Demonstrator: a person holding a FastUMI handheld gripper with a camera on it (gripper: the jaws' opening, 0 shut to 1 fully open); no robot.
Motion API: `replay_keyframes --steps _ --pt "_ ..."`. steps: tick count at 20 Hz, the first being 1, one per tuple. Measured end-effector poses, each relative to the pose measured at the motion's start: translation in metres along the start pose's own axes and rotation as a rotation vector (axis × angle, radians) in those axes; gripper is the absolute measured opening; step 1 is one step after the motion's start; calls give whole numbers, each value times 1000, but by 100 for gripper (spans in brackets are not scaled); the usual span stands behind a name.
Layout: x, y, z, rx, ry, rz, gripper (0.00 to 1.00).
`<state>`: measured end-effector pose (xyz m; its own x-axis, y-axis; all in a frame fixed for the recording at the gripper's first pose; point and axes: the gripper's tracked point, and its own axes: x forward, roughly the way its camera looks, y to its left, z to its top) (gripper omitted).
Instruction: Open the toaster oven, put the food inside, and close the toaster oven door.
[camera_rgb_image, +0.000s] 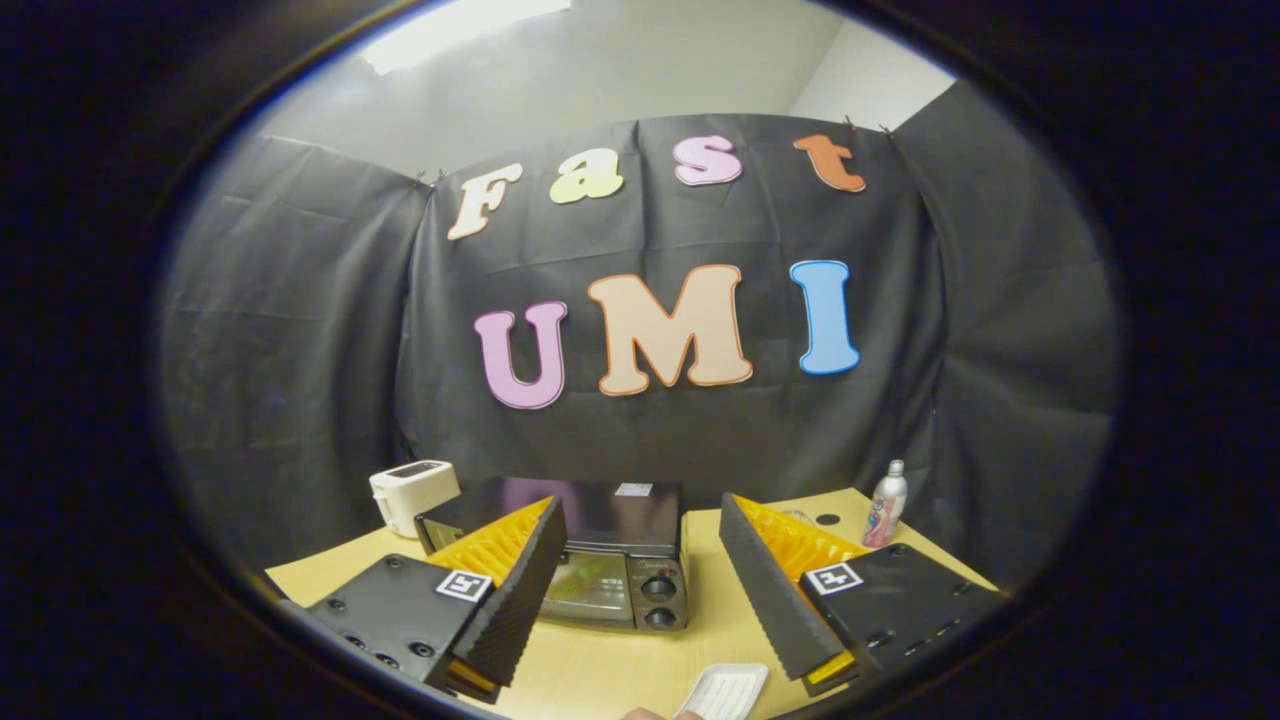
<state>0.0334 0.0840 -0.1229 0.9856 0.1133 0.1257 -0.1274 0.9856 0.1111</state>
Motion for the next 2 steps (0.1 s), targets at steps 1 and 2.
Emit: replay_keyframes --steps 1,2 --pt "-3 -2 1 -4 -4 0 97" --pt "-7 -5 2 -13 -9 -5 97"
